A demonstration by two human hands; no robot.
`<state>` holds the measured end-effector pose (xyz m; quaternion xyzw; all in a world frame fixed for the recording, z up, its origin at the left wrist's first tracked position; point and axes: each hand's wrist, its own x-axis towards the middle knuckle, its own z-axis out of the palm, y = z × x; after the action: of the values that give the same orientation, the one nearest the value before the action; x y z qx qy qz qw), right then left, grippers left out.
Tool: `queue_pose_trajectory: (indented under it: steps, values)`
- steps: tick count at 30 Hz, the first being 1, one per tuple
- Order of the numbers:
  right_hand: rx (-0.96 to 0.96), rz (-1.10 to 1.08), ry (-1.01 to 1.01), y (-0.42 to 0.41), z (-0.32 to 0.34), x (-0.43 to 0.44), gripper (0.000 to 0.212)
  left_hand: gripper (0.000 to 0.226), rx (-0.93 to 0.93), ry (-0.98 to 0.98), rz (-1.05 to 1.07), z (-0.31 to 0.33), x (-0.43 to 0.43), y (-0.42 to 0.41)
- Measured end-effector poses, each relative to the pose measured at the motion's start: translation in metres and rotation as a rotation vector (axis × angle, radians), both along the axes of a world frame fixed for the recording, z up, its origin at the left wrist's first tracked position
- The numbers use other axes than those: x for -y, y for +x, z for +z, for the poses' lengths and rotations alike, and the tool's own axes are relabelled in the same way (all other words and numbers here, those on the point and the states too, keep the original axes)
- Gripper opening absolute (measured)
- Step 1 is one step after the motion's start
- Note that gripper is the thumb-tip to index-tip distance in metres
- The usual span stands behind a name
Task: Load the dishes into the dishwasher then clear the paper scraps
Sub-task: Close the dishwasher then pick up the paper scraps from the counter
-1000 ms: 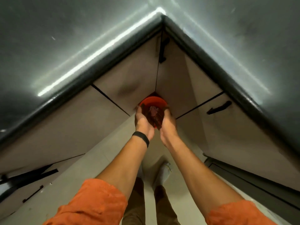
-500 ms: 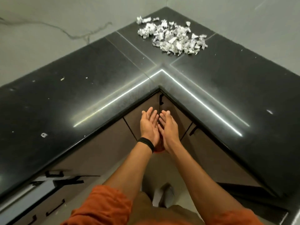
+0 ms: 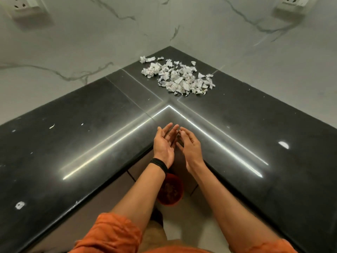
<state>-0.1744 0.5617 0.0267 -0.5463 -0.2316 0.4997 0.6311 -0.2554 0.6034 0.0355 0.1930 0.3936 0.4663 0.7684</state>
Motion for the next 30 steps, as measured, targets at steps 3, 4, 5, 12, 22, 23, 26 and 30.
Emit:
queue_pose_trajectory:
  steps: [3, 4, 5, 12, 22, 23, 26, 30]
  values:
    - [0.04, -0.027, -0.027, 0.01, -0.002, -0.044, 0.026, 0.052, 0.003, -0.018, -0.031, -0.002, -0.047, 0.009]
    - [0.058, -0.039, -0.037, 0.013, -0.003, -0.062, 0.025, 0.052, 0.002, -0.026, -0.042, -0.001, -0.065, 0.012]
    - [0.071, -0.049, -0.047, 0.015, -0.002, -0.076, 0.025, 0.051, -0.003, -0.031, -0.055, 0.0, -0.08, 0.013]
    - [0.217, -0.099, -0.089, 0.023, -0.002, -0.166, 0.023, 0.049, -0.041, -0.081, -0.138, -0.001, -0.183, 0.015]
    - [0.671, 0.01, -0.176, 0.063, -0.002, -0.252, 0.02, 0.048, -0.043, -0.125, -0.08, -0.009, -0.247, 0.025]
    - [0.727, 0.041, -0.19, 0.067, -0.003, -0.26, 0.02, 0.048, -0.041, -0.128, -0.068, -0.01, -0.25, 0.026]
    - [0.9, 0.15, -0.202, 0.078, -0.007, -0.285, 0.026, 0.046, -0.045, -0.138, -0.028, -0.01, -0.258, 0.025]
    - [1.244, 0.353, -0.214, 0.087, -0.01, -0.314, 0.038, 0.046, -0.036, -0.143, 0.012, -0.009, -0.27, 0.026]
